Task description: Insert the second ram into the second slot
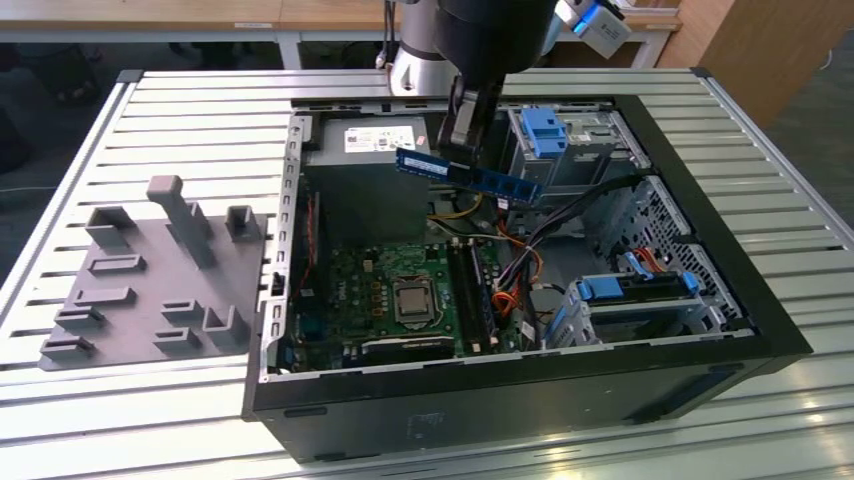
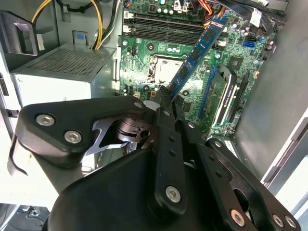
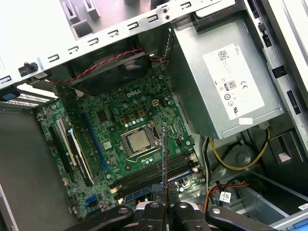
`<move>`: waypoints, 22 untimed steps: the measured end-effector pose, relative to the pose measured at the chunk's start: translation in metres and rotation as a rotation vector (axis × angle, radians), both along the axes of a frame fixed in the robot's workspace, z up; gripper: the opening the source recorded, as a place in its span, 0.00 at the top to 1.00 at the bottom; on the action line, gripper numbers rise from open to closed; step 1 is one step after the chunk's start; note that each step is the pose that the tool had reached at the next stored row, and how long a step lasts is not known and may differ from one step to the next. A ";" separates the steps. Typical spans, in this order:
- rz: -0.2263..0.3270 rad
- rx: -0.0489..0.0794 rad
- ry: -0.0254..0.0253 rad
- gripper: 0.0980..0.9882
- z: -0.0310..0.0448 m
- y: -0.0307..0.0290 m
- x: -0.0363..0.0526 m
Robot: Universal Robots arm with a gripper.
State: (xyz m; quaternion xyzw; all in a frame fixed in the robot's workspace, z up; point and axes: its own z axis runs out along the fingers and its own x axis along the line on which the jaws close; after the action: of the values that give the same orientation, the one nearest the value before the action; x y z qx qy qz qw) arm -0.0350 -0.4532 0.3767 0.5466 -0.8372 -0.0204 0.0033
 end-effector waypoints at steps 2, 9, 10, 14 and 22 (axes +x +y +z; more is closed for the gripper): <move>-0.002 0.000 0.0000 0.96 0.0000 0.0000 0.0000; -0.008 0.000 0.0000 0.96 0.0000 0.0000 0.0000; -0.009 0.000 0.0000 0.96 0.0000 0.0000 0.0000; -0.012 0.000 0.0000 0.96 0.0000 0.0000 0.0000; -0.016 0.000 0.0000 0.96 0.0000 0.0000 0.0000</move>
State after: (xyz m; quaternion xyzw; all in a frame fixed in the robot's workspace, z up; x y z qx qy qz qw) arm -0.0350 -0.4532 0.3767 0.5397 -0.8416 -0.0204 0.0031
